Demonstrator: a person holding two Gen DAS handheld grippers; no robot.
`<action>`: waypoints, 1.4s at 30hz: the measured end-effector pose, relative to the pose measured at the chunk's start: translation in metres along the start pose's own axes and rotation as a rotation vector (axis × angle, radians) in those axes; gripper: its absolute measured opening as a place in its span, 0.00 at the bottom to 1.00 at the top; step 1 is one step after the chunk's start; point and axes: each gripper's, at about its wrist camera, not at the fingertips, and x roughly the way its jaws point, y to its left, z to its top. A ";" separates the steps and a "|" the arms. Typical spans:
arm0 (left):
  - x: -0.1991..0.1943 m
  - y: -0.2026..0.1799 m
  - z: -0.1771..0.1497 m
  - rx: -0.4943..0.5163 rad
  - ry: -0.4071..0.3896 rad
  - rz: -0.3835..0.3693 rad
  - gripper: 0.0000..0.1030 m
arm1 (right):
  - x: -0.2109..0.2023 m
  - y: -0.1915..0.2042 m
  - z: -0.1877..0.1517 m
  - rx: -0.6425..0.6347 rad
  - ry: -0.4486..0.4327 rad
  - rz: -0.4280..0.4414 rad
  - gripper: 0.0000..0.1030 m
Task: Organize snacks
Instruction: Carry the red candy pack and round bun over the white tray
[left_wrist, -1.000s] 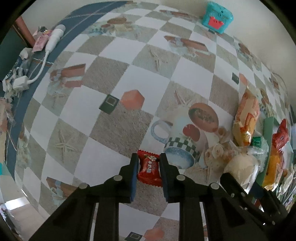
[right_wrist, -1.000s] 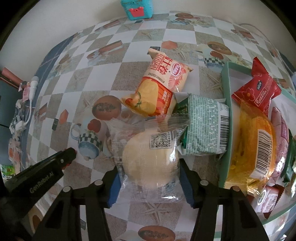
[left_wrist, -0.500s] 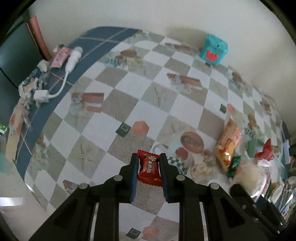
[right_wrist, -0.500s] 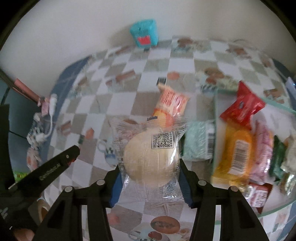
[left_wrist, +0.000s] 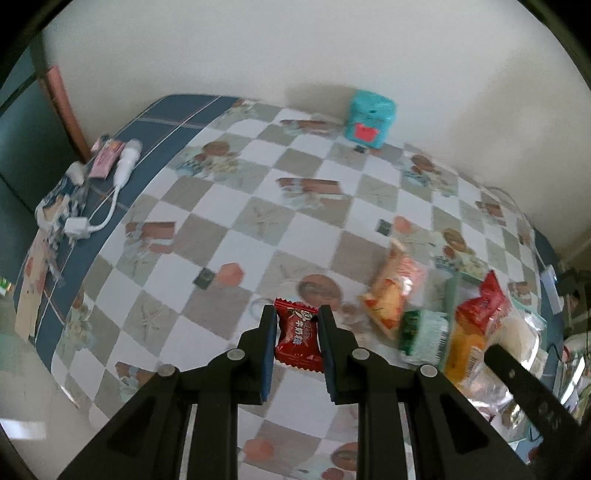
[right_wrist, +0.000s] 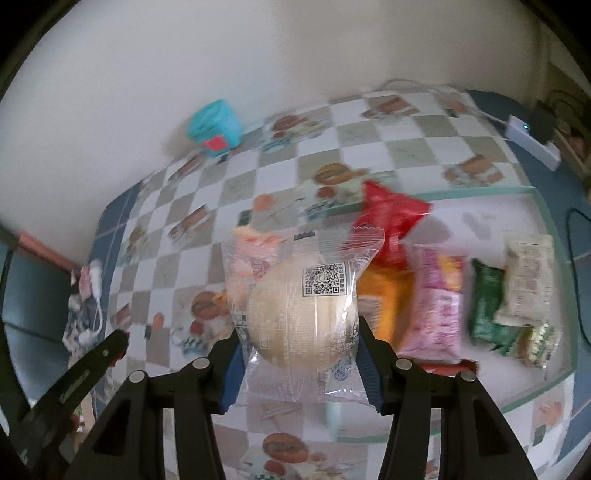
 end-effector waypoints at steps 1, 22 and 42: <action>-0.002 -0.010 -0.001 0.022 -0.003 -0.011 0.23 | -0.001 -0.009 0.003 0.022 -0.005 -0.007 0.54; -0.017 -0.182 -0.061 0.417 -0.012 -0.105 0.23 | -0.062 -0.184 0.015 0.443 -0.176 -0.209 0.55; 0.018 -0.226 -0.090 0.530 0.091 -0.129 0.23 | -0.025 -0.246 -0.001 0.594 -0.054 -0.294 0.55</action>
